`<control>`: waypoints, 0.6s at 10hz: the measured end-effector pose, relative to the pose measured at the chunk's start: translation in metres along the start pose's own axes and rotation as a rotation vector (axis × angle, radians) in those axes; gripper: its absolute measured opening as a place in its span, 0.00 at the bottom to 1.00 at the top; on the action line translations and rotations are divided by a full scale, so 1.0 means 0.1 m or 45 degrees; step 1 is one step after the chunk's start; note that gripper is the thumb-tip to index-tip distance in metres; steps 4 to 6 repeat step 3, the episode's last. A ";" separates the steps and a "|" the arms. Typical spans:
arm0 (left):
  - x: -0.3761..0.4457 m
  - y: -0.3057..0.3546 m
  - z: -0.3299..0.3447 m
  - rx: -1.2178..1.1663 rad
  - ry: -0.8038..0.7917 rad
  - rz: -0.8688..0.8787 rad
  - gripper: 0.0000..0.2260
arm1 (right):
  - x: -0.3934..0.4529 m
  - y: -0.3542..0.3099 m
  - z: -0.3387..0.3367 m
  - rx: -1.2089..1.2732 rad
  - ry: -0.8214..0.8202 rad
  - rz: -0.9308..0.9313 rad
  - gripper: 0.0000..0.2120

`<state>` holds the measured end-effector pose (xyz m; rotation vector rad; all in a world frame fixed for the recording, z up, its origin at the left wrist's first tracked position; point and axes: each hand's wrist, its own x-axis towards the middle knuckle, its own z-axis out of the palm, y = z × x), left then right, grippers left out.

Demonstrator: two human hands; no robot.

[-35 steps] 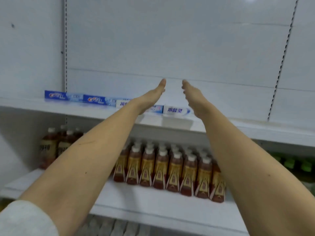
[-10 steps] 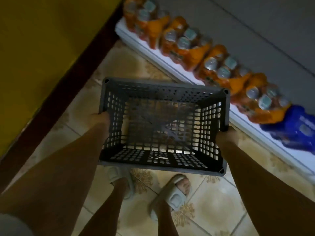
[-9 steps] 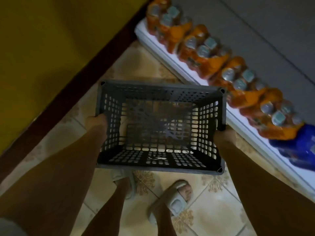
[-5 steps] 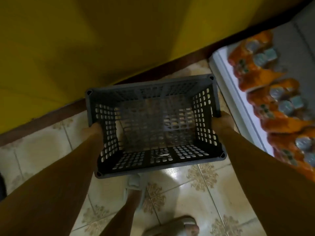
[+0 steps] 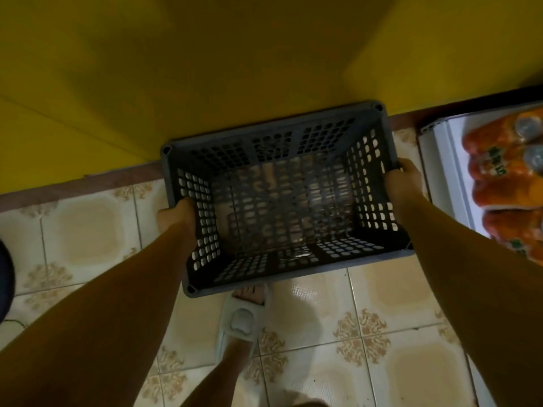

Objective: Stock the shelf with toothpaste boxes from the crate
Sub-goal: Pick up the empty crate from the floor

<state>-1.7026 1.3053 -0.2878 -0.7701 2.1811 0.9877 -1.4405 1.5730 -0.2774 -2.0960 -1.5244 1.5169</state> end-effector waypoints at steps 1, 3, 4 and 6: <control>-0.04 0.05 -0.01 -0.019 -0.039 0.019 0.22 | -0.04 -0.06 -0.06 -0.113 -0.057 0.007 0.19; -0.12 0.23 -0.10 0.136 0.060 0.183 0.35 | -0.25 -0.14 -0.17 -0.432 -0.094 -0.037 0.29; -0.12 0.23 -0.10 0.136 0.060 0.183 0.35 | -0.25 -0.14 -0.17 -0.432 -0.094 -0.037 0.29; -0.12 0.23 -0.10 0.136 0.060 0.183 0.35 | -0.25 -0.14 -0.17 -0.432 -0.094 -0.037 0.29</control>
